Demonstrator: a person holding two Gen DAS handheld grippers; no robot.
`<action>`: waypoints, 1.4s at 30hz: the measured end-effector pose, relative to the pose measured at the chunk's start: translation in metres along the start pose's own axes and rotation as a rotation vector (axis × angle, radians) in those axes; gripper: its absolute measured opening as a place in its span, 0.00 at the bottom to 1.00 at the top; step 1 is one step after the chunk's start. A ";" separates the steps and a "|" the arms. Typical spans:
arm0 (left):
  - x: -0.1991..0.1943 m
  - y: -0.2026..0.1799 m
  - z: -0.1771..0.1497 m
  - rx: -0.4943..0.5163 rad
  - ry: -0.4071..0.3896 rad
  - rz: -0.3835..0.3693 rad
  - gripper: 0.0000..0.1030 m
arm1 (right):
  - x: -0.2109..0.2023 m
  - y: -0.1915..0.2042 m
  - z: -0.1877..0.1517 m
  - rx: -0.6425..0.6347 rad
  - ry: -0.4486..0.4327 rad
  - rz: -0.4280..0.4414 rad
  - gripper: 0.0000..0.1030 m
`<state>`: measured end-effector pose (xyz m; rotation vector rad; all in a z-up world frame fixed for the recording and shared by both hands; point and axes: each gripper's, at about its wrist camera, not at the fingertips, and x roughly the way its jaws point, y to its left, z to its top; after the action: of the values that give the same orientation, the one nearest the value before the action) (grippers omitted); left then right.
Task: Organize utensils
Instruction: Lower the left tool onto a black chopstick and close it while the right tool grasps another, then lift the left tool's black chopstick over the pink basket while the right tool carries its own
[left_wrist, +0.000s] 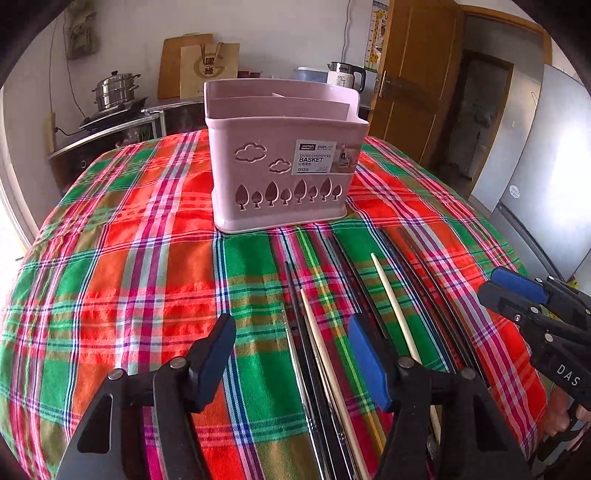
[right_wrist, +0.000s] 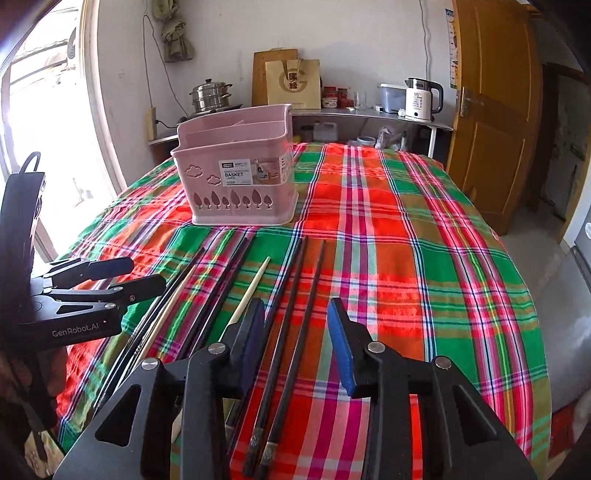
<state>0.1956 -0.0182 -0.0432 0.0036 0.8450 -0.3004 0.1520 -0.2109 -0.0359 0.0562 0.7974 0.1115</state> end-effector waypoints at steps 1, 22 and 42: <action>0.005 0.000 0.003 0.006 0.008 -0.014 0.57 | 0.005 -0.002 0.002 0.003 0.014 0.002 0.27; 0.058 0.016 0.035 0.026 0.118 -0.007 0.18 | 0.078 -0.022 0.026 0.021 0.177 -0.007 0.13; 0.037 0.008 0.057 0.030 0.079 -0.040 0.05 | 0.059 -0.025 0.044 0.040 0.131 0.010 0.05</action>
<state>0.2626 -0.0269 -0.0340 0.0269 0.9200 -0.3526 0.2263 -0.2292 -0.0488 0.0917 0.9303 0.1094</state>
